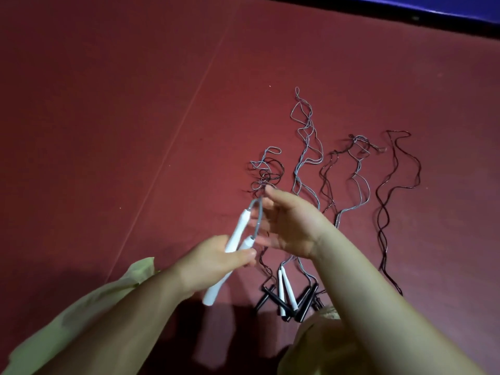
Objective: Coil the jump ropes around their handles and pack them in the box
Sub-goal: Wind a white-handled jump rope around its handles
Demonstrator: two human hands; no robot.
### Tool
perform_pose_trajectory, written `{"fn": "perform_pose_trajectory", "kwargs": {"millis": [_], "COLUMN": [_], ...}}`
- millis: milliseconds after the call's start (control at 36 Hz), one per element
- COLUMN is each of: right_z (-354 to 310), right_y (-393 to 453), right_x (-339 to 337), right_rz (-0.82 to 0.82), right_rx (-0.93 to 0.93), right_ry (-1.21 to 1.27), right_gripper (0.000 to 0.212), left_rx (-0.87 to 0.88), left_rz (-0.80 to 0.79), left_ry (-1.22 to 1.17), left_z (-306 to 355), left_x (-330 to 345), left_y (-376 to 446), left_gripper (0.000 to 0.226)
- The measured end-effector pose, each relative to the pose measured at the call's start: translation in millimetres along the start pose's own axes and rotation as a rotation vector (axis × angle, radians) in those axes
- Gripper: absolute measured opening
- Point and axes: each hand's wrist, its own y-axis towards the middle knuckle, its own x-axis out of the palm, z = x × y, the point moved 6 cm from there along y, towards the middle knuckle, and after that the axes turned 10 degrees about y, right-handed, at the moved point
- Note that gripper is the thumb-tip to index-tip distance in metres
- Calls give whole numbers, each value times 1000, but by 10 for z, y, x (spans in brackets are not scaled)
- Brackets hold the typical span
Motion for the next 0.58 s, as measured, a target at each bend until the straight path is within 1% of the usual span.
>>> {"fn": "perform_pose_trajectory", "kwargs": {"millis": [56, 111, 222, 306, 333, 389, 417, 444, 500, 583], "right_z": [42, 65, 33, -63, -91, -126, -130, -122, -95, -130], "right_y": [-20, -21, 35, 82, 89, 96, 99, 116, 144, 178], "right_x": [-26, -13, -20, -81, -105, -138, -144, -156, -160, -176], "right_rz": [3, -17, 13, 87, 108, 134, 137, 140, 157, 209], "right_rx": [6, -28, -132, -205, -220, -240, -247, -252, -270, -456], "right_ry": [-152, -235, -283, -174, -139, -92, -84, -91, -161, -405], "right_gripper": [25, 18, 19, 17, 17, 18, 19, 20, 17, 4], "left_rx": [-32, -80, -108, -114, -116, -122, -118, -104, -79, -68], "left_rz": [-9, -32, -93, -156, -185, -244, -273, -306, -379, -481], "left_ry": [-199, -292, -312, -334, -330, -329, -320, -310, -308, -315], "left_z": [-20, -42, -55, -56, -49, -58, -54, -42, -28, -20], "left_x": [18, 57, 122, 125, 126, 126, 122, 111, 94, 59], "left_y": [-36, -67, -26, 23, 22, 12, 8, 4, 7, -1], "left_gripper": [16, 14, 15, 35, 34, 26, 26, 32, 43, 43]}}
